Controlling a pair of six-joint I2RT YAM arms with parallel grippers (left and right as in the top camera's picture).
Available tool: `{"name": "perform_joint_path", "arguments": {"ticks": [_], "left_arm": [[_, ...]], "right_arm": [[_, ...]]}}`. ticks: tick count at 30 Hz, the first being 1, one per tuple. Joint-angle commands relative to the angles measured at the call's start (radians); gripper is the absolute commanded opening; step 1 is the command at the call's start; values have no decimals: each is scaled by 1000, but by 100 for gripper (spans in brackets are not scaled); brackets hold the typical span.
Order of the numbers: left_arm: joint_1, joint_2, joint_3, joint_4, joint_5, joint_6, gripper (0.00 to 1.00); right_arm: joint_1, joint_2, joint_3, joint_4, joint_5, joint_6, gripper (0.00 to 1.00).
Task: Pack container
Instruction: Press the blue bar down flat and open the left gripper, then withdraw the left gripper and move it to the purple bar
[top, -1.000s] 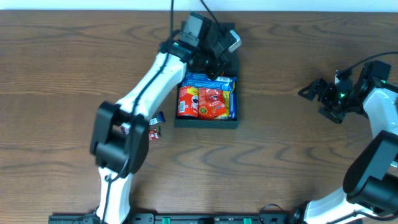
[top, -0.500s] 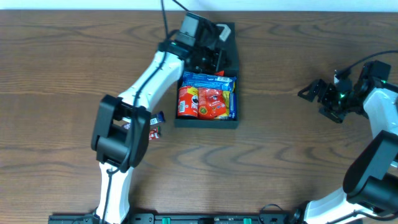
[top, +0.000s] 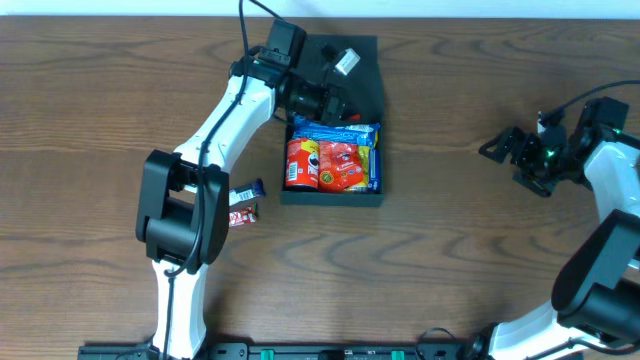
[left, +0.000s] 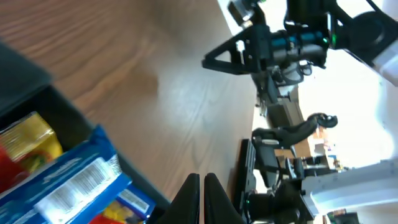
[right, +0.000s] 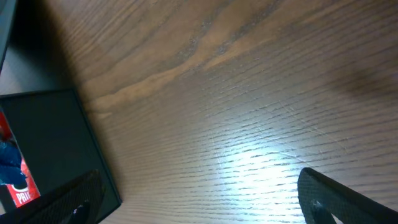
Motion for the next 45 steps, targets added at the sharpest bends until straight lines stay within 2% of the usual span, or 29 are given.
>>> {"name": "perform_joint_path", "arguments": {"ticks": [1,20,32,38,42,45], "left_arm": [[-5,32,-9,-6,26,51,6],[-48,124,-9,15,-296,-78,6],[-36,163,-9,65,-275,-105,6],[-11,160,3,136,-115,-139,6],[21,111,44,126,-87,-138,6],[42,37,49,104,-135,-128,6]], "right_arm": [[5,-26,19,1,3,-21,99],[5,-26,19,-2,3,-21,99],[5,-26,19,-2,3,-21,99],[5,-26,19,-2,3,-21,99],[5,-26,19,-1,3,-21,99],[5,-26,19,1,3,-21,99]]}}
